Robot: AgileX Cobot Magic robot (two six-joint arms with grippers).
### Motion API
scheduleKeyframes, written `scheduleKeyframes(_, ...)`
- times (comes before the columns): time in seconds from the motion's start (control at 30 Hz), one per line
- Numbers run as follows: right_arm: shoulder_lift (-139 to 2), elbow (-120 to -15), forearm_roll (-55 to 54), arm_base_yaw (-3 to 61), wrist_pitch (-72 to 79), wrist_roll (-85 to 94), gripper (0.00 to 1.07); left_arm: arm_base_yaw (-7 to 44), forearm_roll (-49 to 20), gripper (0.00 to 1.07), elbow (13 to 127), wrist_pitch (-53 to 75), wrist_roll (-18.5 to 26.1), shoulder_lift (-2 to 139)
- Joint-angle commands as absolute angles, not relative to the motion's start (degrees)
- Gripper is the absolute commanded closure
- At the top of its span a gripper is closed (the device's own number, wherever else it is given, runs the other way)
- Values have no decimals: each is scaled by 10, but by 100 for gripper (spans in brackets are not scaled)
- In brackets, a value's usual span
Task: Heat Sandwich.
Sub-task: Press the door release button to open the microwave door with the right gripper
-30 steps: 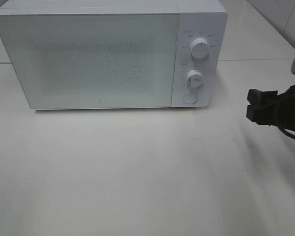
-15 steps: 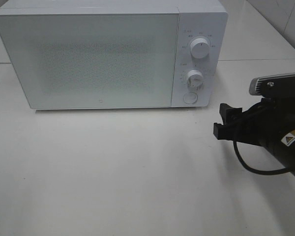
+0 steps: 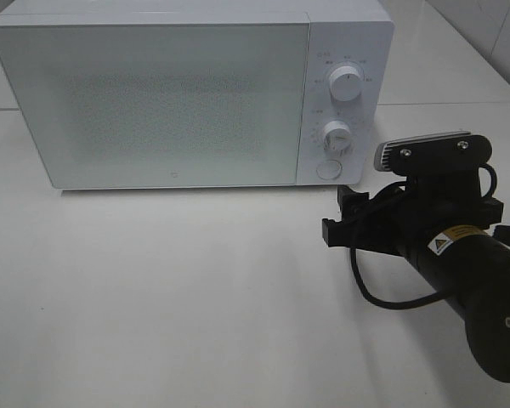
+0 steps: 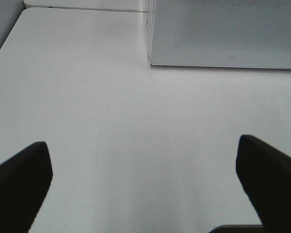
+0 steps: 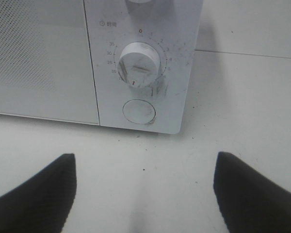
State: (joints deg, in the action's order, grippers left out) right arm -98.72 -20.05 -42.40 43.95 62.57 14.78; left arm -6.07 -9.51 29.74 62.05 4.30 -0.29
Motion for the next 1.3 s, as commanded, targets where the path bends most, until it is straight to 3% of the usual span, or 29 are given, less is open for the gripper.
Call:
scheduleKeyframes(0.03, -988, -205, -431, 441, 620, 153, 32, -60, -97, 9, 296, 613, 40, -12)
scheduleKeyframes(0.5, -988, -205, -431, 441, 619, 0, 32, -60, -97, 9, 296, 613, 40, -12)
scheduleKeyframes(1.07, -988, -205, -431, 441, 619, -583, 32, -60, -97, 9, 296, 613, 40, -12)
scheduleKeyframes(1.23, -988, -205, -431, 441, 619, -649, 38, -60, -97, 9, 296, 613, 40, -12)
scheduleKeyframes(1.3, -988, -205, -431, 441, 619, -687, 48, -60, -97, 9, 296, 613, 40, -12)
